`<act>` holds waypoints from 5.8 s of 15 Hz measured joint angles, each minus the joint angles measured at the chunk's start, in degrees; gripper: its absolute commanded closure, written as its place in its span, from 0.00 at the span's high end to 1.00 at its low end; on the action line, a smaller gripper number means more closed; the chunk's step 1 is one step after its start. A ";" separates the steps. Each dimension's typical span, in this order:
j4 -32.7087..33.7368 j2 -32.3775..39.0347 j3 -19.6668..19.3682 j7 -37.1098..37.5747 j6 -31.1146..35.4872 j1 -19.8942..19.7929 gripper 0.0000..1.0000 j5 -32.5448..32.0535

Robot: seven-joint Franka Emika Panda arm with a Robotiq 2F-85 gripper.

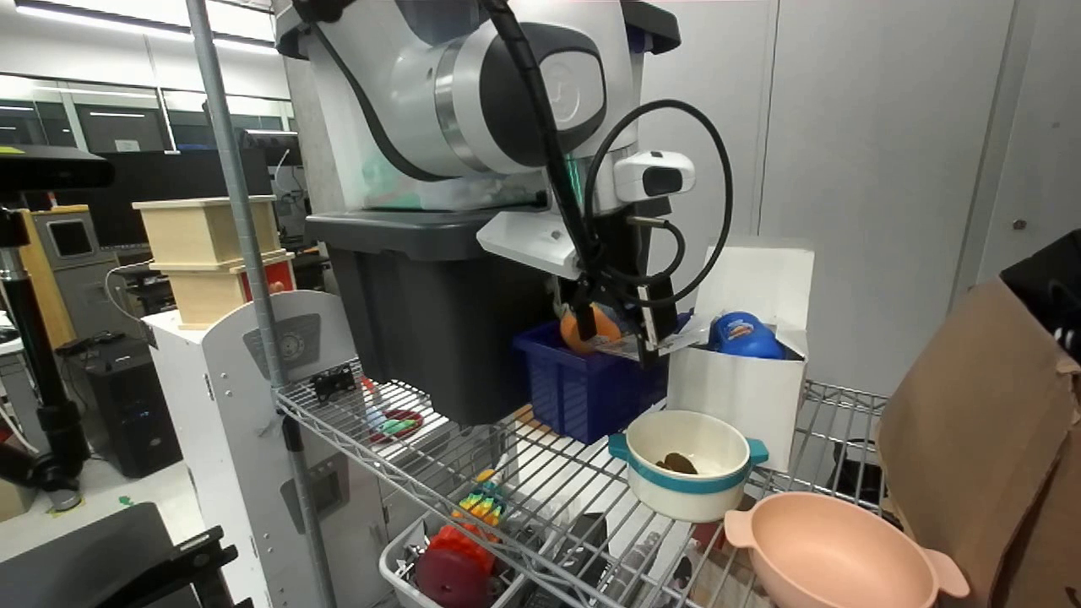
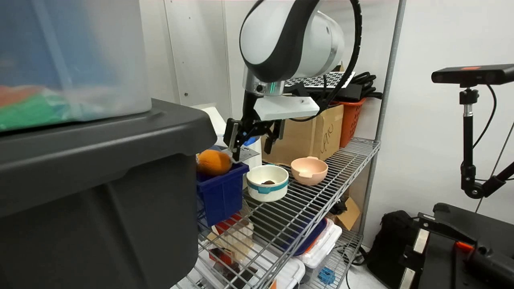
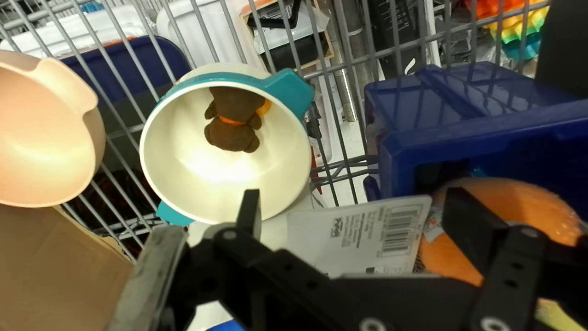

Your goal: Put the sponges in the bowl

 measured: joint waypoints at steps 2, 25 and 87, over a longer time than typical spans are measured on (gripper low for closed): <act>0.56 0.21 -0.01 0.00 0.00 -0.49 1.00 0.18; 2.27 2.16 1.06 -0.20 0.00 -1.61 0.58 2.36; -1.30 -20.90 6.93 -19.43 -12.30 -10.93 0.00 24.86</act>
